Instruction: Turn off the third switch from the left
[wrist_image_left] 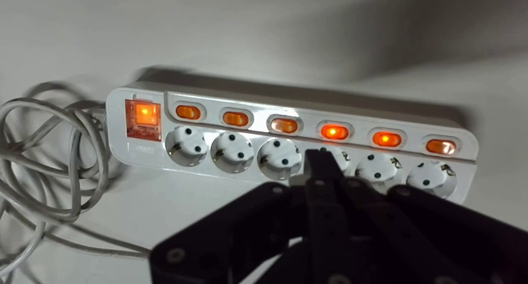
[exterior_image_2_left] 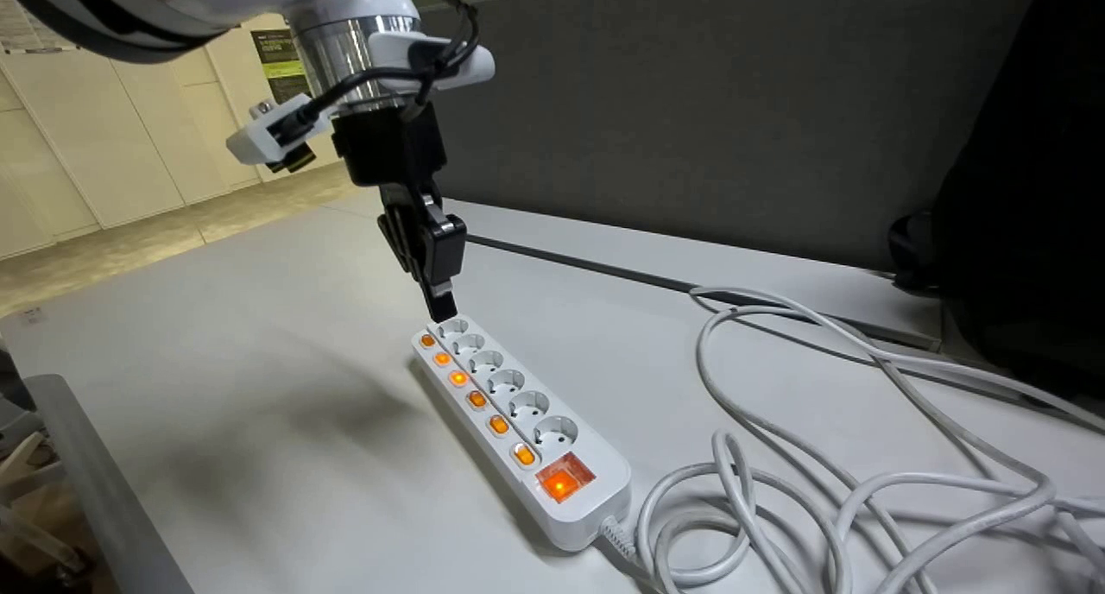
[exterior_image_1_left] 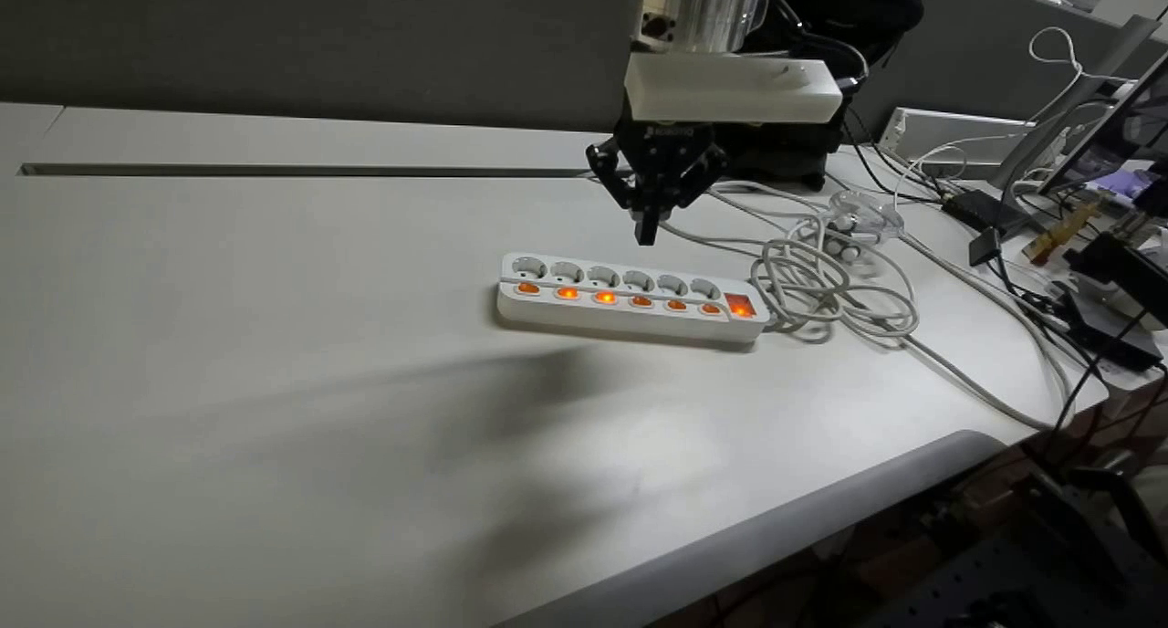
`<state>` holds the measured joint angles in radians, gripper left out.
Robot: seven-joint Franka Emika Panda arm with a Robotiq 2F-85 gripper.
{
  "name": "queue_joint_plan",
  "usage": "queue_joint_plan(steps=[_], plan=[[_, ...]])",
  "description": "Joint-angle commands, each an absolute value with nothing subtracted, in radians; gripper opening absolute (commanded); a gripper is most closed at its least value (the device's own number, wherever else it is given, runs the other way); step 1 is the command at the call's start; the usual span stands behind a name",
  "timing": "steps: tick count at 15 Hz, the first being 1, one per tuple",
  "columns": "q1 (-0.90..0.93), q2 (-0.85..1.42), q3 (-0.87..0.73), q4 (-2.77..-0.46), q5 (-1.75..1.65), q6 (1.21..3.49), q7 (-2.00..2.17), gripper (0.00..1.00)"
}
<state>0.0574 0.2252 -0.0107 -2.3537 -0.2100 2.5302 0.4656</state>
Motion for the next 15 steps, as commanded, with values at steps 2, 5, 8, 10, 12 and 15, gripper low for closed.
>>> queue_joint_plan(steps=[2,5,8,10,12,15], plan=[[0.082,0.264,-0.038,-2.357,-0.195,2.575,0.492,0.00],[0.092,0.303,-0.047,-2.349,-0.178,2.584,0.492,0.00],[0.106,0.341,-0.059,-2.340,-0.166,2.589,0.495,0.00],[0.117,0.362,-0.065,-2.333,-0.152,2.597,0.501,0.00],[0.128,0.382,-0.071,-2.325,-0.142,2.602,0.499,0.00],[0.143,0.402,-0.075,-2.316,-0.129,2.611,0.490,0.00]])
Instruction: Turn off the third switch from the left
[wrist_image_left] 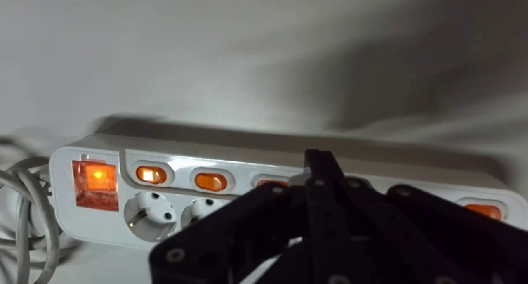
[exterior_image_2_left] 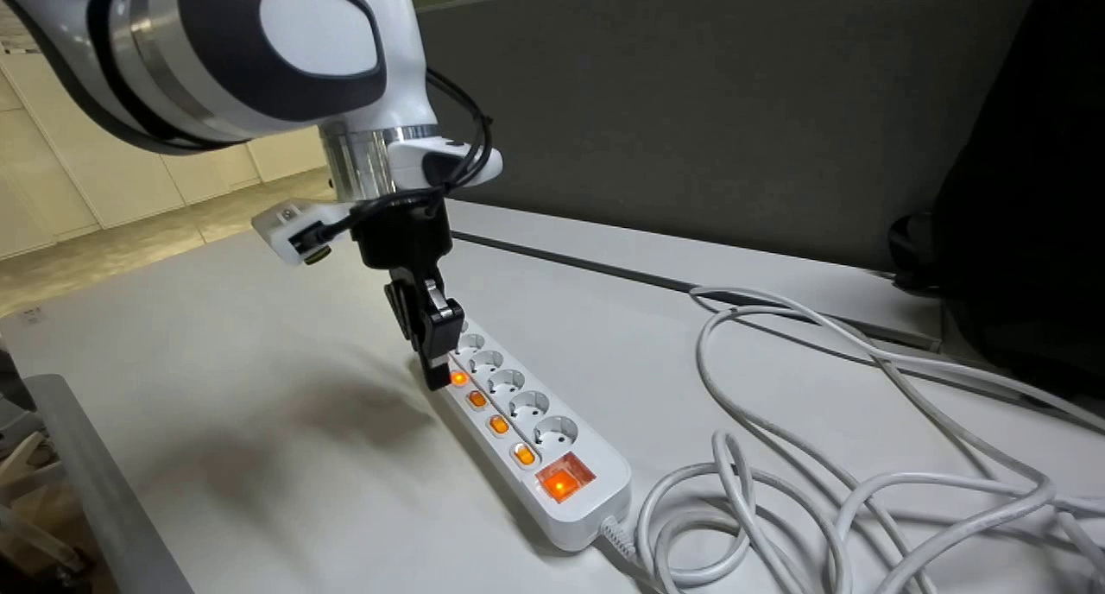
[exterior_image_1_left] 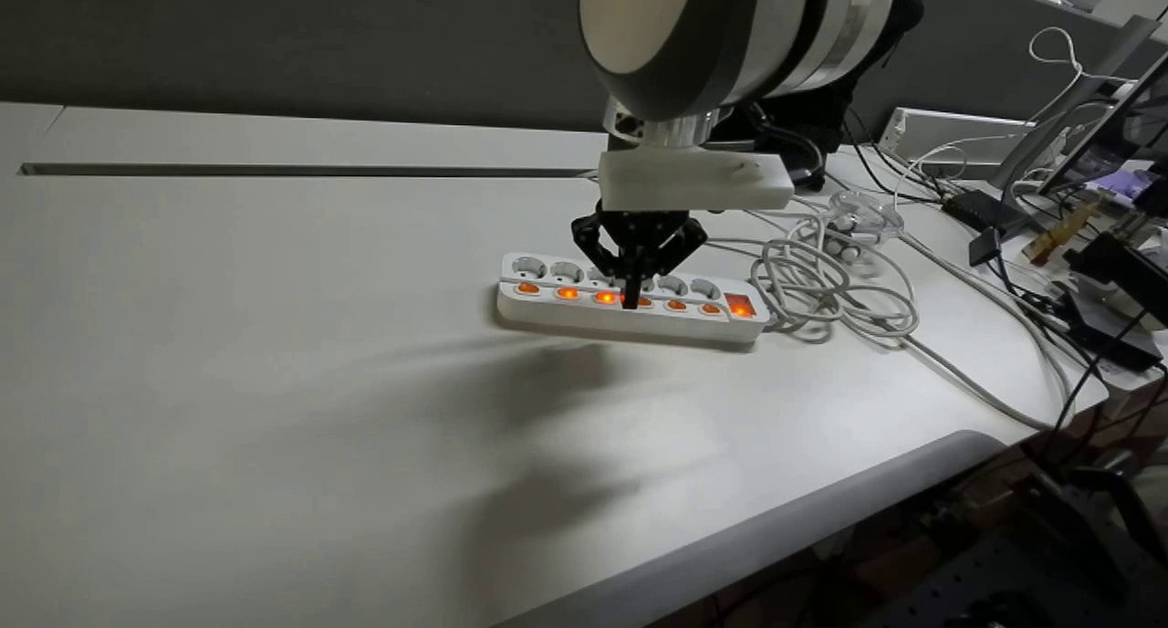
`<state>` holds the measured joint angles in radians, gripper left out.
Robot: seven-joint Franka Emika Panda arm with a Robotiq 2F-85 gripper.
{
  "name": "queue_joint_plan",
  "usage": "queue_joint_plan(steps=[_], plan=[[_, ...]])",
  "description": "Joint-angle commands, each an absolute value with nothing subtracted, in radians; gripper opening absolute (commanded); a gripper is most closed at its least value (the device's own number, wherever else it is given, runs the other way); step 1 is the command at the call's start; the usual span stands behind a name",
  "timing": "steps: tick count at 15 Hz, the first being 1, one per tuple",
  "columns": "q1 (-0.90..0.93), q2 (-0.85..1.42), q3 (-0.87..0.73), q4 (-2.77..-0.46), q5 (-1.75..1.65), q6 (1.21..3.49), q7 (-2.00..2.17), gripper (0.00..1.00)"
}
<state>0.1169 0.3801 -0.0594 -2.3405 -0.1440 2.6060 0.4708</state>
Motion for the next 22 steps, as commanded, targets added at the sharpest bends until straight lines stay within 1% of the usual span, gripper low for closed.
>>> queue_joint_plan(steps=[1,8,22], plan=[[0.150,0.405,-0.078,-2.314,-0.126,2.617,0.491,0.00],[0.182,0.406,-0.111,-2.300,-0.150,2.632,0.502,0.00],[0.176,0.430,-0.106,-2.302,-0.120,2.662,0.472,0.00]])
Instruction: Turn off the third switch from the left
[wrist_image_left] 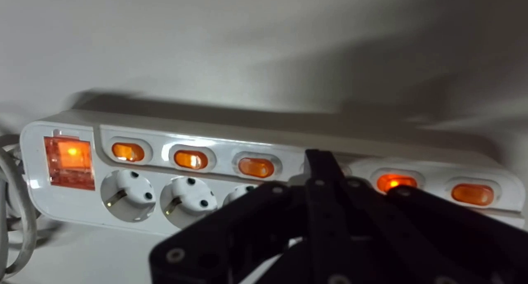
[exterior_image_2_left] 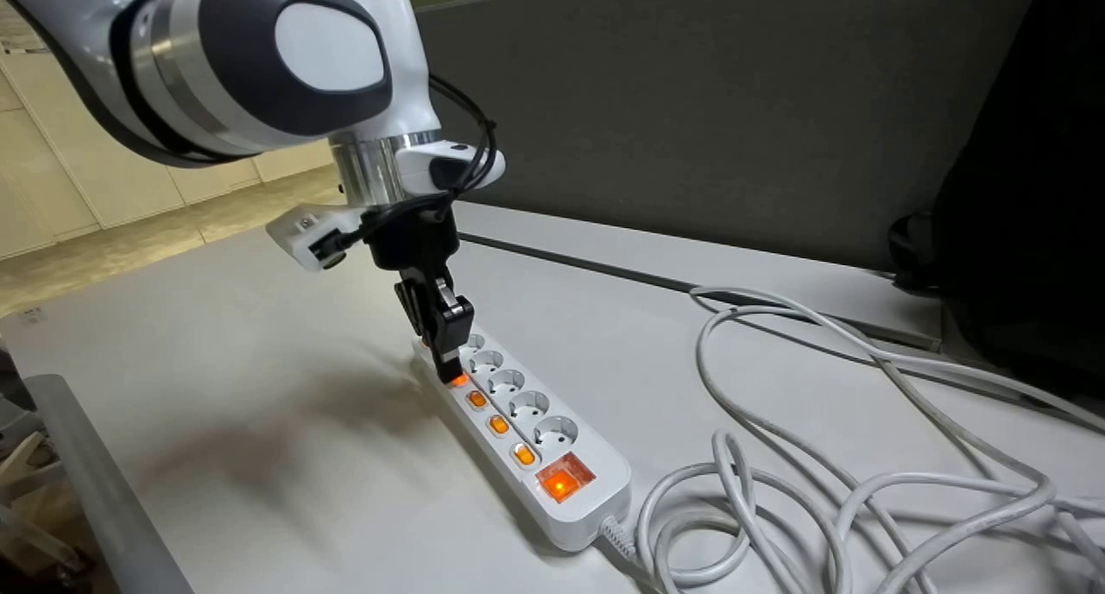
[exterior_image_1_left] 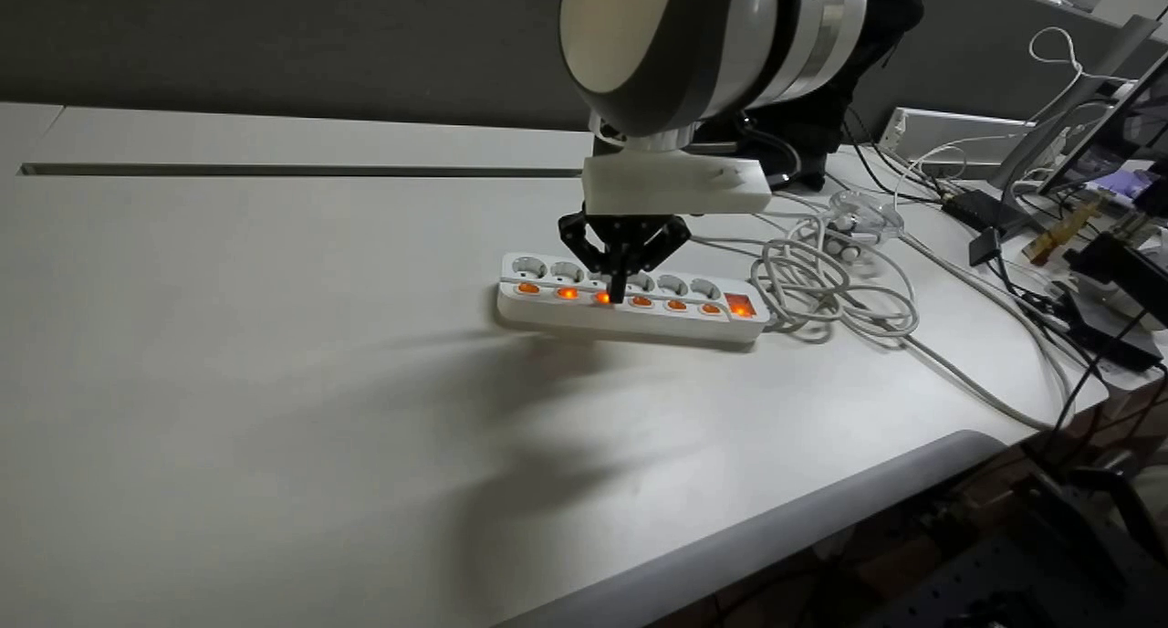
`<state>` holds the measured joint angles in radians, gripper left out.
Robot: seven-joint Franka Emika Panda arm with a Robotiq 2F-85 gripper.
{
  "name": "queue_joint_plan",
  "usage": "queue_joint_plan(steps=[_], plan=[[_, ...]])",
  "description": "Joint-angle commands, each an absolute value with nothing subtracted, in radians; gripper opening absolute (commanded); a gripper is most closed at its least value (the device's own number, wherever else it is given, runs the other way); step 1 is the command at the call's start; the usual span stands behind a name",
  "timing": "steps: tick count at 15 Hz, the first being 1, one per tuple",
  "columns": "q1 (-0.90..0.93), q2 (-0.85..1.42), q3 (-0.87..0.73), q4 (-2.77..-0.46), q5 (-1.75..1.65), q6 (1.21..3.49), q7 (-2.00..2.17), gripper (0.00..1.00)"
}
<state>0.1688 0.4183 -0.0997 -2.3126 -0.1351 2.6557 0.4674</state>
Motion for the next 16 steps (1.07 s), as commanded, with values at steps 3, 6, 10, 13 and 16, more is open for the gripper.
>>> queue_joint_plan(steps=[3,6,10,13,16], plan=[[0.175,0.436,-0.106,-2.299,-0.115,2.661,0.470,0.00],[0.166,0.447,-0.103,-2.293,-0.096,2.656,0.466,0.00],[0.147,0.460,-0.098,-2.284,-0.048,2.648,0.456,0.00],[0.127,0.473,-0.088,-2.274,-0.001,2.638,0.440,0.00],[0.081,0.483,-0.057,-2.258,0.090,2.599,0.391,0.00]])
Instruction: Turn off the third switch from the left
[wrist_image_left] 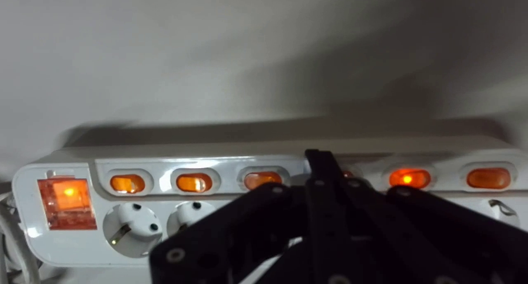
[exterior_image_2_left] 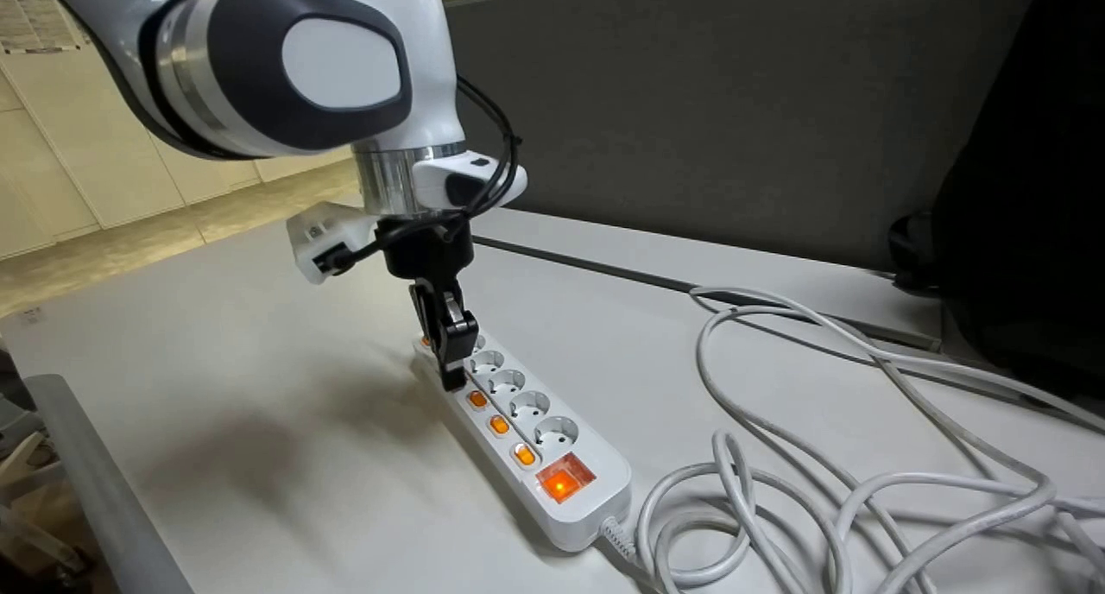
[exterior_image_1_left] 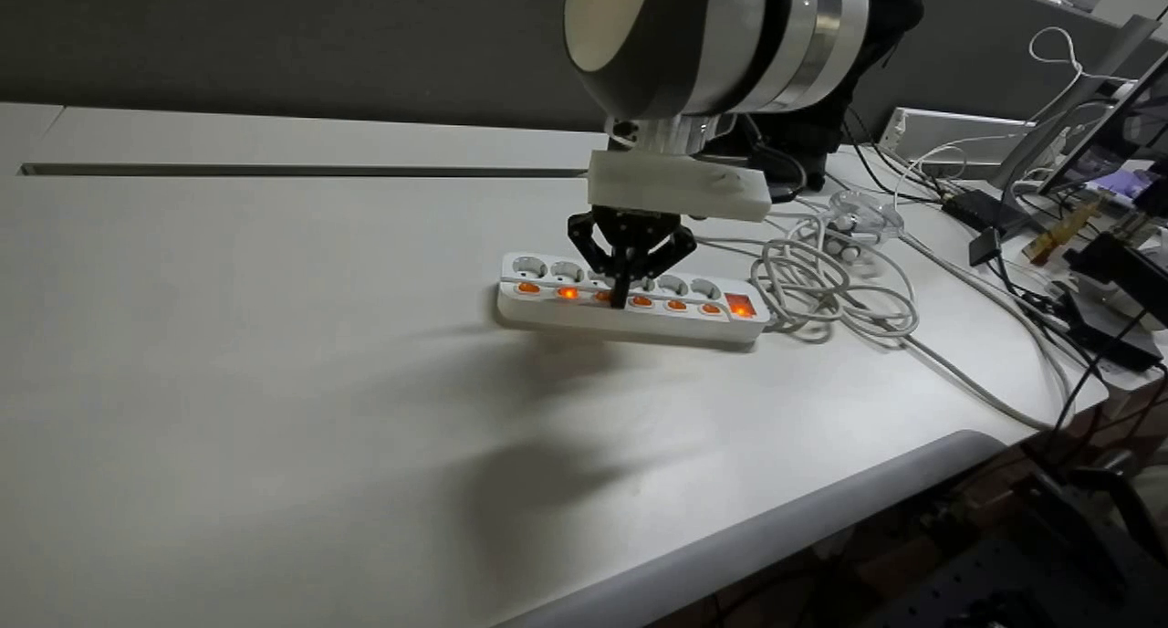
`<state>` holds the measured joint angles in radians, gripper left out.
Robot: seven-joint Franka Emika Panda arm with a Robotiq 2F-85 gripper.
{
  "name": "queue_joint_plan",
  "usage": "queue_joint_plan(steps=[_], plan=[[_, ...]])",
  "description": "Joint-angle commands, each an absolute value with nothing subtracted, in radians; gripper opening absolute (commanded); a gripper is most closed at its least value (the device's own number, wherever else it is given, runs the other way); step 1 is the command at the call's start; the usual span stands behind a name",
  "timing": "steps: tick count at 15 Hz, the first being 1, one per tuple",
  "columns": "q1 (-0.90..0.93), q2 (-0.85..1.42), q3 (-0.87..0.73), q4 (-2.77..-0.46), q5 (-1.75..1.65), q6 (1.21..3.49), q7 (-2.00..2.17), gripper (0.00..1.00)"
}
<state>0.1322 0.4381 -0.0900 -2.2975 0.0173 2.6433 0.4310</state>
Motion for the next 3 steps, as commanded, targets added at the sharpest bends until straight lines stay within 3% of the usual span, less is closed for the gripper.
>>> queue_joint_plan(steps=[1,3], plan=[[0.072,0.487,-0.053,-2.248,0.120,2.571,0.396,0.00],[0.057,0.489,-0.051,-2.232,0.159,2.506,0.396,0.00]])
